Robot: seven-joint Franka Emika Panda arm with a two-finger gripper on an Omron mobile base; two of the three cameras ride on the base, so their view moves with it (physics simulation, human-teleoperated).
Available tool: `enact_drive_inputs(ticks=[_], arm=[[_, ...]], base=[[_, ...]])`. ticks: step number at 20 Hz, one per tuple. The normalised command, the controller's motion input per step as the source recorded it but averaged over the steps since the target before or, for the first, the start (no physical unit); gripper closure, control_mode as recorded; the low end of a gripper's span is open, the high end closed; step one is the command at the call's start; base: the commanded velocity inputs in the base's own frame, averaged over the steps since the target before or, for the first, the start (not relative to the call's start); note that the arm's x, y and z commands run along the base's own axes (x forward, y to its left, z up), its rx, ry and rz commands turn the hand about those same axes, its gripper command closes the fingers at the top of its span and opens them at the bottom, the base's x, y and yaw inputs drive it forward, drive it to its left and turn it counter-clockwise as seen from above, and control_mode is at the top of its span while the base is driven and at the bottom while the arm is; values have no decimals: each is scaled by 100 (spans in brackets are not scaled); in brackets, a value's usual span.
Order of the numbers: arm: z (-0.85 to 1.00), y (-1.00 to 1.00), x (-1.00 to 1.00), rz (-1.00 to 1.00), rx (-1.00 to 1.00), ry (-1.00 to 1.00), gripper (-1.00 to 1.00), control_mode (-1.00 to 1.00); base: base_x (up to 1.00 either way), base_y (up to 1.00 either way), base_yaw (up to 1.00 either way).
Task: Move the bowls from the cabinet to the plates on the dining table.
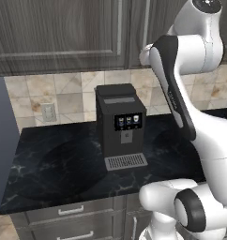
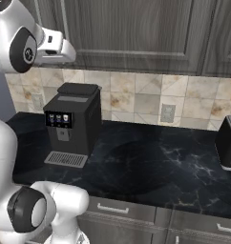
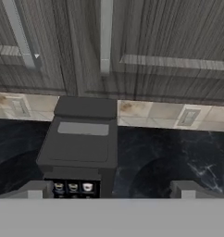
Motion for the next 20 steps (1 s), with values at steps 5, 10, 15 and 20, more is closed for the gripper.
enact_drive_inputs(ticks=[5,10,15,20], arm=[[19,1,16,1,-2,-2,-100,-100],[15,4,16,0,-2,-3,-100,-100],[10,5,21,0,0,-2,-100,-100],[12,5,20,0,0,-4,-100,-100]], base=[[0,0,0],[0,0,0],[0,0,0],[0,0,0]])
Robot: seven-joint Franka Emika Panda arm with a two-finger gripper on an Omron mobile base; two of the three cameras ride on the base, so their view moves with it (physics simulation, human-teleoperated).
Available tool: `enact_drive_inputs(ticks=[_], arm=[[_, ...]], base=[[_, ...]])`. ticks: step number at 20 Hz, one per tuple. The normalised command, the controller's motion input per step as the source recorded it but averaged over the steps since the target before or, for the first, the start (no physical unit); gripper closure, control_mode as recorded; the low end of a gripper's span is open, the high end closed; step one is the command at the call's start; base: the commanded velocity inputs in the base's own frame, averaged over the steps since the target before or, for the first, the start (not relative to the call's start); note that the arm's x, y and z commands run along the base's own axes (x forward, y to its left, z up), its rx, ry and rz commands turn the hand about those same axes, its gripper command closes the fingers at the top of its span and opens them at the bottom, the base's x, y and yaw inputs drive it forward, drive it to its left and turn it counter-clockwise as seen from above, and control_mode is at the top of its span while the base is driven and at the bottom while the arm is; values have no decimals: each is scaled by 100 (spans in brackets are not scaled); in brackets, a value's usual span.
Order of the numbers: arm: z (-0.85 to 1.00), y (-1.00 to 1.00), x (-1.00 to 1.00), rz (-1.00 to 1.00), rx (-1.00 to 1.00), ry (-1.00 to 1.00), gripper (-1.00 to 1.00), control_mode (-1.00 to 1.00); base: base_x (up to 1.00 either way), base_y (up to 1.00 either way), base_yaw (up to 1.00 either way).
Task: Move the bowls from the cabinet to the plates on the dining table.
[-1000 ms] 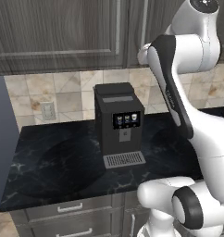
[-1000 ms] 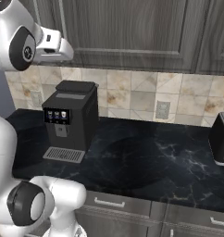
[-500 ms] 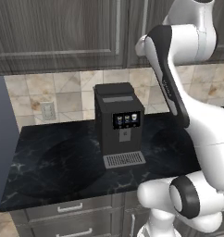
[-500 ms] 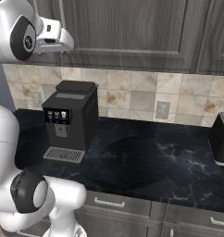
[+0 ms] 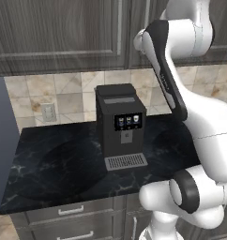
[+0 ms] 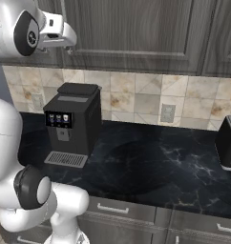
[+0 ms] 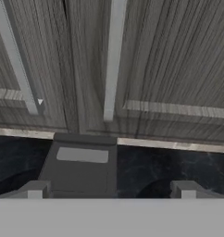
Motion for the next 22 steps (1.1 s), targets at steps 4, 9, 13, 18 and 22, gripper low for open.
enact_drive_inputs(ticks=[4,9,13,18,22], arm=[[9,1,19,0,-1,-5,-100,-100],[4,3,22,0,-1,-5,-100,-100],[3,4,23,0,0,-5,-100,-100],[1,1,22,0,0,-5,-100,-100],[0,2,25,0,0,-4,-100,-100]], base=[[0,0,0],[0,0,0],[0,0,0],[0,0,0],[0,0,0]])
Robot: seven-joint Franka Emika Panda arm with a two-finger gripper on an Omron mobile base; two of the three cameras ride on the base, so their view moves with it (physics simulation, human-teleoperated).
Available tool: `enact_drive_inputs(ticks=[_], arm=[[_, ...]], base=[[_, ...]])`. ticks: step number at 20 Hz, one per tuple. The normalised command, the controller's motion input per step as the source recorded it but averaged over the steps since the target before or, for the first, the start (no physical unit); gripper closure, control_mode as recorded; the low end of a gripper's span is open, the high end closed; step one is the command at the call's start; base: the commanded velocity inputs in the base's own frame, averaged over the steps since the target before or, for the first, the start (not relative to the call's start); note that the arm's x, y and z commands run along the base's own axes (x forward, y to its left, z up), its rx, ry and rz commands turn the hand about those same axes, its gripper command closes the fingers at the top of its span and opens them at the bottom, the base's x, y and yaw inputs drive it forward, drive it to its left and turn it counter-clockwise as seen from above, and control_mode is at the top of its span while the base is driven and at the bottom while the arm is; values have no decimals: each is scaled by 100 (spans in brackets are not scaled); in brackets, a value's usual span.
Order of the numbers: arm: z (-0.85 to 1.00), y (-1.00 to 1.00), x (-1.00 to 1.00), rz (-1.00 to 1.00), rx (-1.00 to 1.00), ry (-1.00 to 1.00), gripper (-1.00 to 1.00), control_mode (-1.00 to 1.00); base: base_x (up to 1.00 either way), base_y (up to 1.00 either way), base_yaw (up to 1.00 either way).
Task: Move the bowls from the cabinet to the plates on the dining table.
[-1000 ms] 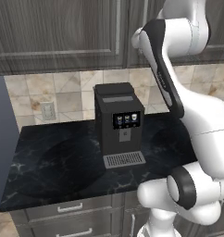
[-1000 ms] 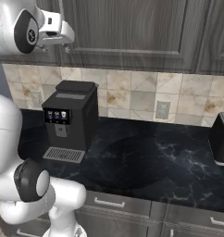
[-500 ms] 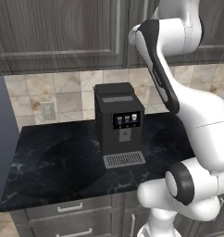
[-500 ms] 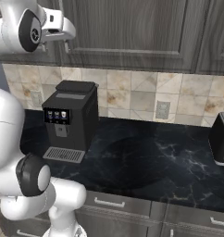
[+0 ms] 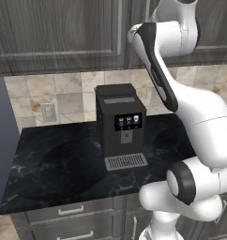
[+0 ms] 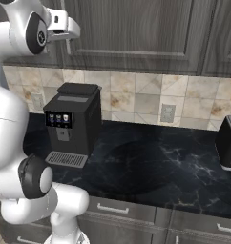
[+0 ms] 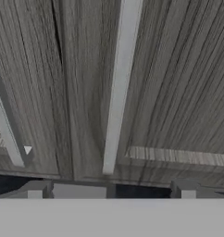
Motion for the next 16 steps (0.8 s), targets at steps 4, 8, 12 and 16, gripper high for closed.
enact_drive_inputs(ticks=[4,8,12,16], arm=[[0,4,26,0,0,-4,-100,-100],[0,1,23,0,0,-3,-100,-100],[0,0,20,0,0,-2,-100,-100],[0,0,21,0,0,-2,-100,-100]], base=[[0,0,0],[0,0,0],[0,0,0],[0,0,0]])
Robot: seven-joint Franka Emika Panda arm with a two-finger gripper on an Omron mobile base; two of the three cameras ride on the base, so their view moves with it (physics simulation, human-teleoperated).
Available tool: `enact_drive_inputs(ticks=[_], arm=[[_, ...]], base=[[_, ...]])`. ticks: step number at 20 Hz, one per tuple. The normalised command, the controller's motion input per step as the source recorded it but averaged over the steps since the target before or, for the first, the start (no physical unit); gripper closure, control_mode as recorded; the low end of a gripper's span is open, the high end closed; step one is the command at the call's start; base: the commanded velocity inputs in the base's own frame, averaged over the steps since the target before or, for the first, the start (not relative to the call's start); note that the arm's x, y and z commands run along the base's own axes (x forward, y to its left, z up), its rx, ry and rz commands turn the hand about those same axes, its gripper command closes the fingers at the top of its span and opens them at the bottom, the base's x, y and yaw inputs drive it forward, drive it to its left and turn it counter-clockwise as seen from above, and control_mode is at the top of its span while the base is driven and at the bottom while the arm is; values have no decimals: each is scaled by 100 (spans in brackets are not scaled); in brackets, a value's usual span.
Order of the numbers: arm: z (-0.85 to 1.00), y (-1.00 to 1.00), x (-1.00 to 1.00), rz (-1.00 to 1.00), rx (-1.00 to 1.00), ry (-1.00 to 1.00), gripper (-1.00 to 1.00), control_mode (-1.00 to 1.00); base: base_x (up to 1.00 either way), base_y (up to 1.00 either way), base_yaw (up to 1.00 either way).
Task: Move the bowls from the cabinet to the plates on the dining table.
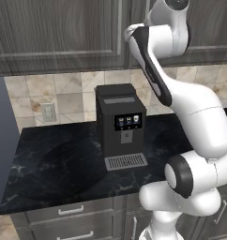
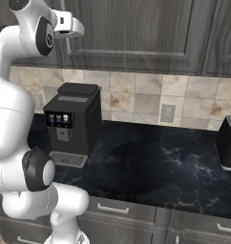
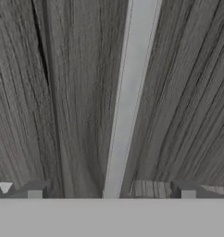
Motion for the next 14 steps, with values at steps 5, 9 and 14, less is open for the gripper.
enact_drive_inputs(ticks=[5,9,14], arm=[[0,0,19,0,0,-2,-100,-100],[0,0,15,0,0,-1,-100,-100],[0,0,16,0,0,-2,-100,-100]], base=[[0,0,0],[0,0,0],[0,0,0]])
